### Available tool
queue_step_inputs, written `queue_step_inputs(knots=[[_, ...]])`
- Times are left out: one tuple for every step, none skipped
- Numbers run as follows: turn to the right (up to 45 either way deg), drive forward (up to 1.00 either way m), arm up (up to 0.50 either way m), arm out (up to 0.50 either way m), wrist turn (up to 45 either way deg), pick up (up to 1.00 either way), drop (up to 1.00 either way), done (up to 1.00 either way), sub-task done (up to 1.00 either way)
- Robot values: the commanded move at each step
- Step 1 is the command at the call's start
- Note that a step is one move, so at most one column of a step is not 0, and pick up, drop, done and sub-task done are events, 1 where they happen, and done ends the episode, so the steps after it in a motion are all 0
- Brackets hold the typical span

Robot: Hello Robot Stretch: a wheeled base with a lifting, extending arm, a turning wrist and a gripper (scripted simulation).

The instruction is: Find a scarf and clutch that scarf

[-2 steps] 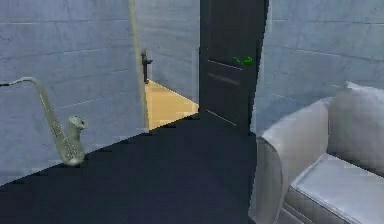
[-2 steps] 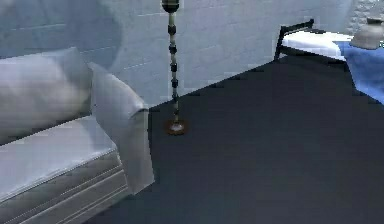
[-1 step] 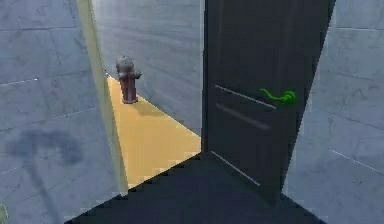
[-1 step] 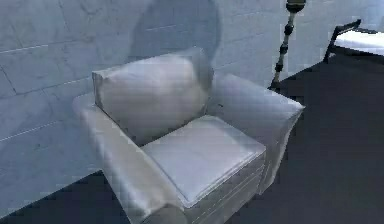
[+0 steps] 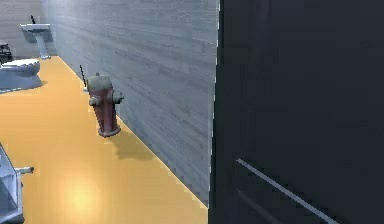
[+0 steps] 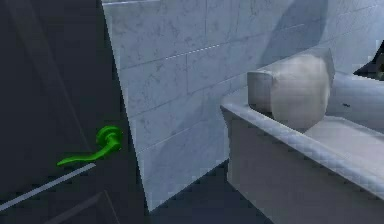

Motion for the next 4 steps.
queue_step_inputs(knots=[[-3.0,0.0,0.0,0.0,0.0,0.0,0.0,0.0,0.0],[0.0,0.4,0.0,0.0,0.0,0.0,0.0,0.0,0.0],[-15.0,0.0,0.0,0.0,0.0,0.0,0.0,0.0,0.0],[0.0,0.45,0.0,0.0,0.0,0.0,0.0,0.0,0.0]])
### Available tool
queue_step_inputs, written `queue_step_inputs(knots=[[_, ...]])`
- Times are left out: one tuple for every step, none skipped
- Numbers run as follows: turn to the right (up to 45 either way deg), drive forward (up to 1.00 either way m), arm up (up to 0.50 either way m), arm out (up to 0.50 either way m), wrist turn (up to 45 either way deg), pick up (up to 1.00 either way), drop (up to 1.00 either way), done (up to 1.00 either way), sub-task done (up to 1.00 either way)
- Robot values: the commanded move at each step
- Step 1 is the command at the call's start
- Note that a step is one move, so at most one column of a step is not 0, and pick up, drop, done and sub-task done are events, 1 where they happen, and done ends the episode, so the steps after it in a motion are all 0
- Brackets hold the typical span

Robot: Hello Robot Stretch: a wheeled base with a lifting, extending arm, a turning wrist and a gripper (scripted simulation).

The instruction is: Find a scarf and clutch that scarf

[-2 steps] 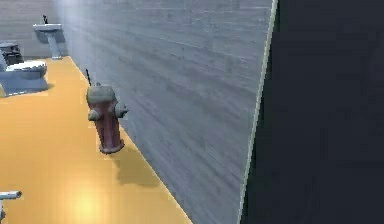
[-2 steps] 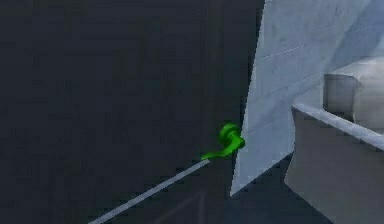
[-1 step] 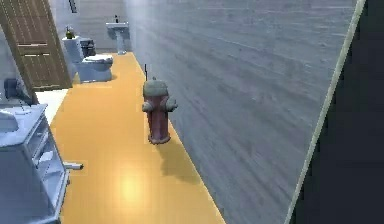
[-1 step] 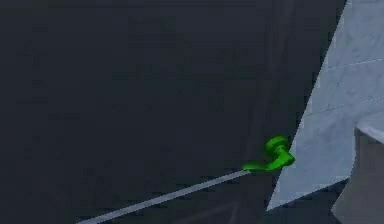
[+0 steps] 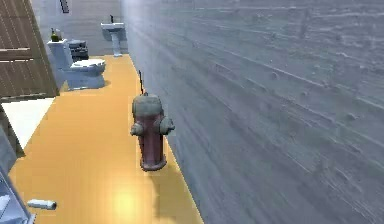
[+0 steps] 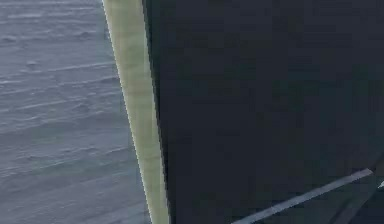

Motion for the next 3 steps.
queue_step_inputs(knots=[[-18.0,0.0,0.0,0.0,0.0,0.0,0.0,0.0,0.0],[0.0,0.05,0.0,0.0,0.0,0.0,0.0,0.0,0.0],[-42.0,0.0,0.0,0.0,0.0,0.0,0.0,0.0,0.0]])
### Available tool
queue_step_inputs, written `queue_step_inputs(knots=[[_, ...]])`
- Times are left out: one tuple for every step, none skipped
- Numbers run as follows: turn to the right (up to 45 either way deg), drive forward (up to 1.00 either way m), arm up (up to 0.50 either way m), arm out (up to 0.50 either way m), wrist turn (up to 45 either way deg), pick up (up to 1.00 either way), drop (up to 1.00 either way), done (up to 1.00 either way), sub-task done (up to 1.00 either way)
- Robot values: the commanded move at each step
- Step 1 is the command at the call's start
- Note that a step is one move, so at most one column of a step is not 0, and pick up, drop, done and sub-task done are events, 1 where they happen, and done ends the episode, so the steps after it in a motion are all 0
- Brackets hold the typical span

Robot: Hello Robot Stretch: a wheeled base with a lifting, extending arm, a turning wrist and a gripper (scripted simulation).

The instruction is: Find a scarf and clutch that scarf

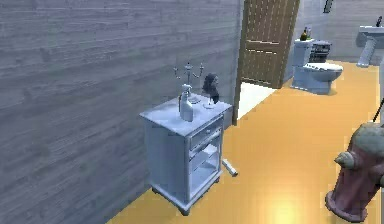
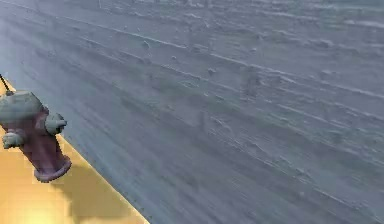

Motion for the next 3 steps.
queue_step_inputs(knots=[[0.0,0.6,0.0,0.0,0.0,0.0,0.0,0.0,0.0],[-45.0,0.0,0.0,0.0,0.0,0.0,0.0,0.0,0.0],[-33.0,0.0,0.0,0.0,0.0,0.0,0.0,0.0,0.0]])
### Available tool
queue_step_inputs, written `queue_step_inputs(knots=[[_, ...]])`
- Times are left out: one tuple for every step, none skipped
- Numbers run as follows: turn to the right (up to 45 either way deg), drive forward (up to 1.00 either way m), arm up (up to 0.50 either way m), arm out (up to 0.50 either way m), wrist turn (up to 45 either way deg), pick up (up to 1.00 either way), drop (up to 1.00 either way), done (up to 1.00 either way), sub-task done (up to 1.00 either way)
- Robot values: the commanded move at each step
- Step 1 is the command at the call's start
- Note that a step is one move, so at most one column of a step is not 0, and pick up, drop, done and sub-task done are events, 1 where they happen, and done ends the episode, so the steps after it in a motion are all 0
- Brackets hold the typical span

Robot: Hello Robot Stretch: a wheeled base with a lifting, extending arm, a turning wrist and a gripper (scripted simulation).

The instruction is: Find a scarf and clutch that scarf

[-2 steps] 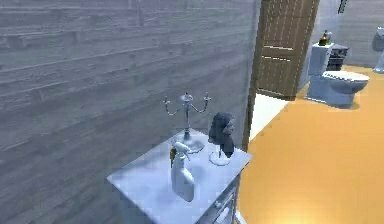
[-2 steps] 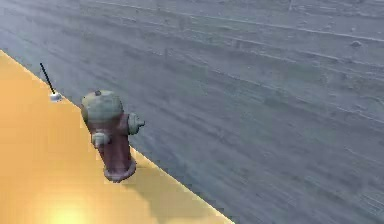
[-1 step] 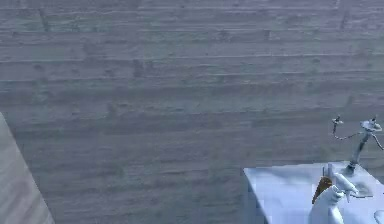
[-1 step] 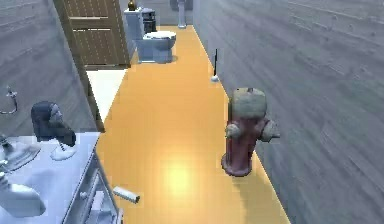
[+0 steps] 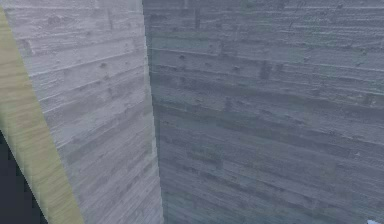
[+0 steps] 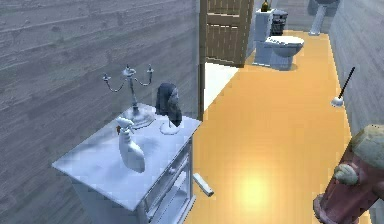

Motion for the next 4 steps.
queue_step_inputs(knots=[[0.0,0.0,0.5,0.0,0.0,0.0,0.0,0.0,0.0],[0.0,0.0,0.38,0.0,0.0,0.0,0.0,0.0,0.0],[0.0,0.0,0.0,0.44,0.0,0.0,0.0,0.0,0.0],[0.0,0.0,0.0,0.0,45.0,0.0,0.0,0.0,0.0]])
